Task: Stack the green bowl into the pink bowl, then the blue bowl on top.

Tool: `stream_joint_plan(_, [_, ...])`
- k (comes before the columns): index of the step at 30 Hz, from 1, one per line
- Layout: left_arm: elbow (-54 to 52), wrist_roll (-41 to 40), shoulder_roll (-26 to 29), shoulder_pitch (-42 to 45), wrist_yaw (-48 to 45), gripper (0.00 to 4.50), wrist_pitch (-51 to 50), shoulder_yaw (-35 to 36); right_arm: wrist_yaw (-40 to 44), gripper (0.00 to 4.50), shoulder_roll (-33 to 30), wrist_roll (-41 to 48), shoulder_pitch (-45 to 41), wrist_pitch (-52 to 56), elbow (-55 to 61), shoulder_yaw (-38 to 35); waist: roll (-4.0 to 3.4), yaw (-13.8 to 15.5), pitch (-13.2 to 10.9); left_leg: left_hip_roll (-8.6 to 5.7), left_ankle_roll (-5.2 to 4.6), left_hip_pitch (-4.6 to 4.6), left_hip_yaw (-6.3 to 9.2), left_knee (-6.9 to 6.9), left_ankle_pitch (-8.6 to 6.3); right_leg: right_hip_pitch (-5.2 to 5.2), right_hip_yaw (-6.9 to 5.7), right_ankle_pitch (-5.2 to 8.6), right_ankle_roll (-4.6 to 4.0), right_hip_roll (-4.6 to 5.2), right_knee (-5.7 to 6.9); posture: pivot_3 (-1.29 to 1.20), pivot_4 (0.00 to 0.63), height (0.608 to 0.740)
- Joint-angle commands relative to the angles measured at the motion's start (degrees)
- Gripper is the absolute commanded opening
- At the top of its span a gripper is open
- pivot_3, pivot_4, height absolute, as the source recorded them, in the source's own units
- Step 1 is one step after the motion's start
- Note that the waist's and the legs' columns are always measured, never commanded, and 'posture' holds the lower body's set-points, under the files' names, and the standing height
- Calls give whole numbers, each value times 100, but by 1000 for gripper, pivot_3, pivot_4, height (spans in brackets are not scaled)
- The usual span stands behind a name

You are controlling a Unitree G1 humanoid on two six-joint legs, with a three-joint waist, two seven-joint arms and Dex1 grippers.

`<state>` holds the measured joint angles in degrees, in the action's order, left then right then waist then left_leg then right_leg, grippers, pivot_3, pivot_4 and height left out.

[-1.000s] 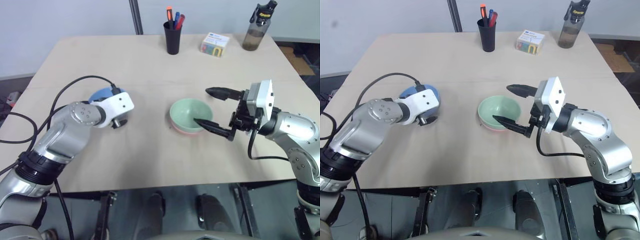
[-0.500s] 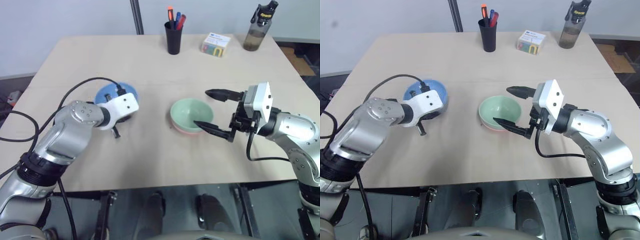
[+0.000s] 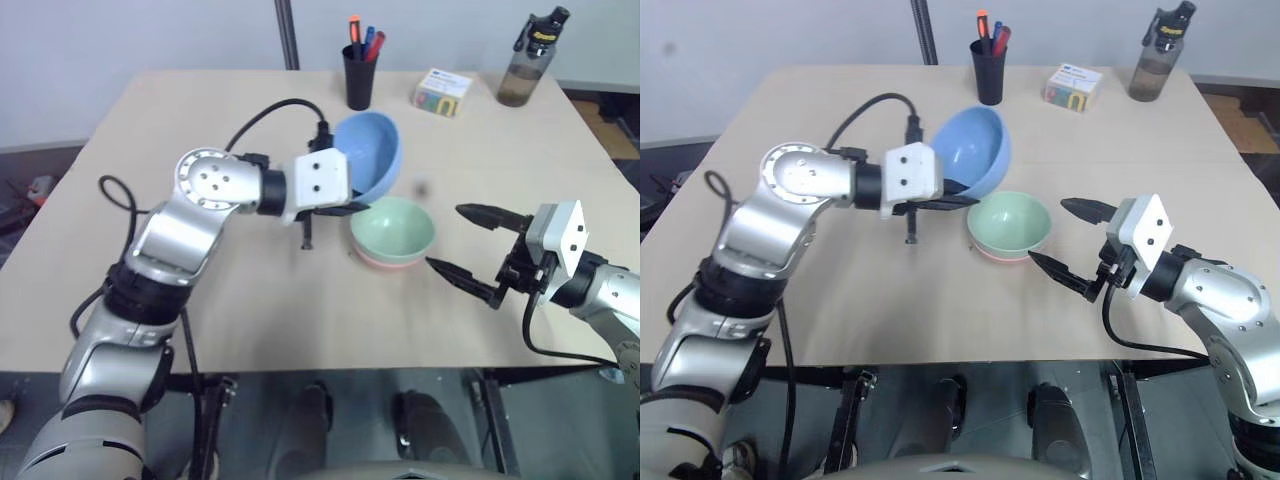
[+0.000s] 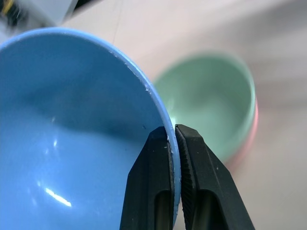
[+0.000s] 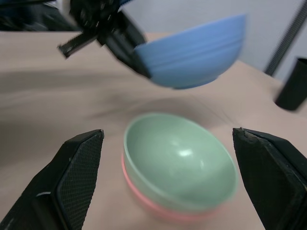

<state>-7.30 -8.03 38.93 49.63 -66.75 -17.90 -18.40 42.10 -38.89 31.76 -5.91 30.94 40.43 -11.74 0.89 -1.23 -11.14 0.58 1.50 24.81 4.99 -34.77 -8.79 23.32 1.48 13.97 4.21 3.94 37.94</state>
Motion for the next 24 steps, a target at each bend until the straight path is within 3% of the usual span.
stream_joint_plan(1, [249,-19,-86,142,-394,298,361,-85,-161,4500,-56,81,23,-62,340,-178,0,-73,0,1,0,-1,0,0,0,0,1,0,0,0,2,0,150,740])
stream_joint_plan(2, [280,-54,-116,126,-498,298,430,-100,-185,4500,-60,79,39,-63,359,-168,0,-85,0,3,0,-2,1,1,0,1,0,0,0,-3,4,0,150,740])
stream_joint_plan(4, [293,-121,-178,81,-572,814,432,-93,-230,4500,-57,67,55,-66,383,-125,0,-99,0,6,0,-3,3,1,0,1,-1,0,0,-6,6,0,150,740])
stream_joint_plan(12, [296,-159,-340,-117,70,4229,139,452,-77,4500,-204,23,-26,-149,177,-34,0,-83,0,3,-1,1,4,-7,0,-1,-1,-1,1,-3,5,0,150,740])
stream_joint_plan(17, [-239,-344,-502,-1104,1287,4229,-210,1497,291,4500,-411,-78,-202,-270,-370,126,-1,-115,0,5,-1,-5,4,-5,0,-1,1,-1,2,-4,7,0,150,740])
stream_joint_plan(24, [-1381,-1463,-160,-2681,1504,4370,-1551,2759,931,4500,-572,-18,-599,-400,-1496,137,1,-108,-1,3,-1,-7,5,-12,-1,-12,-2,-3,3,-1,3,0,150,740])
